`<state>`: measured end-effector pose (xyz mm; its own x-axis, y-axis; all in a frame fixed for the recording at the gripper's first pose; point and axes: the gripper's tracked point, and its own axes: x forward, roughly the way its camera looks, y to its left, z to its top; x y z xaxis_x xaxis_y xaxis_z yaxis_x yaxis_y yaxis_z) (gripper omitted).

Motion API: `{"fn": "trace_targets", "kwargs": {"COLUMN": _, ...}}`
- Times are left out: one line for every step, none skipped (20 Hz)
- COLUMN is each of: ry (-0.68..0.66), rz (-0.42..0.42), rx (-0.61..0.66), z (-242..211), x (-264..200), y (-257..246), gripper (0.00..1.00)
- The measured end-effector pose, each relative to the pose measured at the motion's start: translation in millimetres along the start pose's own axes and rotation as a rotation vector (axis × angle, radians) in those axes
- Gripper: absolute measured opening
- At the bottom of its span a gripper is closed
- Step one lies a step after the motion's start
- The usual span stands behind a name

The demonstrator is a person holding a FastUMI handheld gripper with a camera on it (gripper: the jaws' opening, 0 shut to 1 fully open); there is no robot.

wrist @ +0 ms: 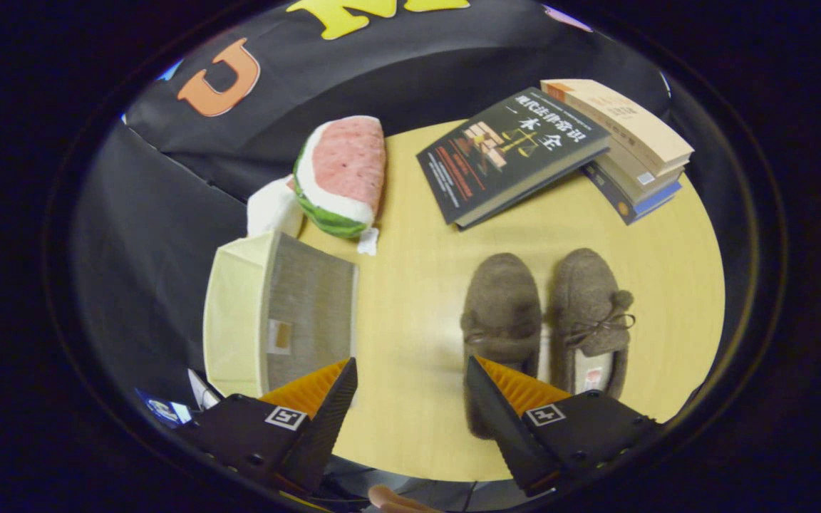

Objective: Open the storage box then place both shoes into the box .Put the left shoe in first, then the right shoe, with the right side of both shoes facing outward in a uniform manner.

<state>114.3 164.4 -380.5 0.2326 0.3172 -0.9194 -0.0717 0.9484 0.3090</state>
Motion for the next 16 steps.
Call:
{"fn": "trace_targets", "kwargs": {"ry": 0.013, "rz": -0.021, "rx": 0.000, "z": -3.8, "x": 3.0, "y": -11.5, "gripper": 0.95}}
{"fn": "trace_targets", "kwargs": {"ry": 0.020, "rz": -0.037, "rx": 0.004, "z": -6.2, "x": 4.9, "y": -23.7, "gripper": 0.95}}
{"fn": "trace_targets", "kwargs": {"ry": 0.021, "rz": -0.046, "rx": 0.005, "z": -8.9, "x": 8.1, "y": -32.3, "gripper": 0.94}}
{"fn": "trace_targets", "kwargs": {"ry": 0.024, "rz": -0.054, "rx": 0.010, "z": -9.1, "x": 10.8, "y": -41.1, "gripper": 0.92}}
{"fn": "trace_targets", "kwargs": {"ry": 0.030, "rz": -0.057, "rx": 0.012, "z": -10.9, "x": 13.8, "y": -49.7, "gripper": 0.90}}
{"fn": "trace_targets", "kwargs": {"ry": 0.036, "rz": -0.056, "rx": 0.012, "z": -11.4, "x": 17.2, "y": -55.1, "gripper": 0.87}}
{"fn": "trace_targets", "kwargs": {"ry": 0.040, "rz": -0.055, "rx": 0.011, "z": -12.3, "x": 21.8, "y": -61.0, "gripper": 0.87}}
{"fn": "trace_targets", "kwargs": {"ry": 0.050, "rz": -0.063, "rx": 0.009, "z": -12.4, "x": 28.5, "y": -67.3, "gripper": 0.86}}
{"fn": "trace_targets", "kwargs": {"ry": 0.060, "rz": -0.073, "rx": 0.007, "z": -14.6, "x": 31.8, "y": -74.1, "gripper": 0.74}}
{"fn": "trace_targets", "kwargs": {"ry": 0.065, "rz": -0.081, "rx": 0.011, "z": -14.4, "x": 36.2, "y": -79.8, "gripper": 0.67}}
{"fn": "trace_targets", "kwargs": {"ry": 0.072, "rz": -0.081, "rx": 0.016, "z": -16.4, "x": 40.5, "y": -83.0, "gripper": 0.61}}
{"fn": "trace_targets", "kwargs": {"ry": 0.080, "rz": -0.074, "rx": 0.019, "z": -17.6, "x": 44.5, "y": -85.6, "gripper": 0.55}}
{"fn": "trace_targets", "kwargs": {"ry": 0.081, "rz": -0.074, "rx": 0.017, "z": -17.8, "x": 49.5, "y": -89.3, "gripper": 0.48}}
{"fn": "trace_targets", "kwargs": {"ry": 0.083, "rz": -0.084, "rx": 0.020, "z": -18.7, "x": 54.3, "y": -95.2, "gripper": 0.41}}
{"fn": "trace_targets", "kwargs": {"ry": 0.086, "rz": -0.105, "rx": 0.025, "z": -20.3, "x": 58.5, "y": -102.0, "gripper": 0.34}}
{"fn": "trace_targets", "kwargs": {"ry": 0.092, "rz": -0.086, "rx": 0.033, "z": -21.7, "x": 61.2, "y": -101.2, "gripper": 0.27}}
